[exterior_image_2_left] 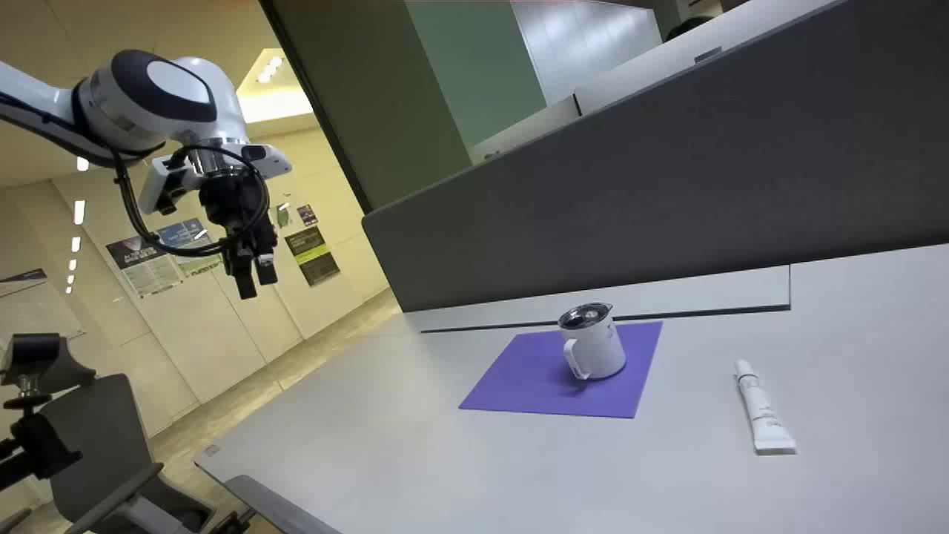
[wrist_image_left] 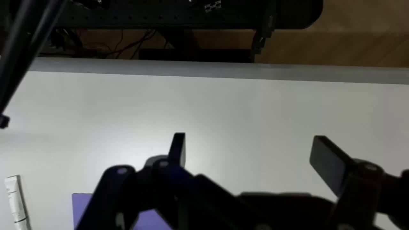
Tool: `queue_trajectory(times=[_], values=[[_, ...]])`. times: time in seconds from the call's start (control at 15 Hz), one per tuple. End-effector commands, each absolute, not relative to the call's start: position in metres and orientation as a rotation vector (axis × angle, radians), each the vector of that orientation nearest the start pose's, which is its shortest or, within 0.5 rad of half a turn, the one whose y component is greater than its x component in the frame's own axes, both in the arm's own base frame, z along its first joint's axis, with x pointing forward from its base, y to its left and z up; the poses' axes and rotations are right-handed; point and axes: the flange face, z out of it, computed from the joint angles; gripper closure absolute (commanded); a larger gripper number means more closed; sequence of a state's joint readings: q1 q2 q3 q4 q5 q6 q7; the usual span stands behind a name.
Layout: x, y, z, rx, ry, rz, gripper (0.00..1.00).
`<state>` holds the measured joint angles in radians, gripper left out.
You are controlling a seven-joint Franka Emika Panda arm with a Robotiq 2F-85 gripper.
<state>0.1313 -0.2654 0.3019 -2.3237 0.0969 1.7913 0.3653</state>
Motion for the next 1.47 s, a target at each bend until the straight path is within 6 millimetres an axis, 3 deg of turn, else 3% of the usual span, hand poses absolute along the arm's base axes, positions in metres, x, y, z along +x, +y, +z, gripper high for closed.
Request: queue_trajectory(times=[0.0, 0.53, 0.6, 0.8, 0.93, 1.2, 1.4], values=[[0.389, 0.192, 0.421, -3.208, -0.020, 0.420, 0.00], [0.389, 0.192, 0.421, -3.207, -0.020, 0.418, 0.00], [0.394, 0.185, 0.423, -3.226, -0.097, 0.358, 0.00], [0.423, 0.149, 0.429, -3.315, -0.225, 0.183, 0.00], [0.449, 0.113, 0.434, -3.330, -0.326, 0.121, 0.00], [0.495, 0.030, 0.424, -3.346, -0.581, 0.186, 0.00], [0.529, -0.029, 0.411, -3.370, -0.751, 0.342, 0.00]])
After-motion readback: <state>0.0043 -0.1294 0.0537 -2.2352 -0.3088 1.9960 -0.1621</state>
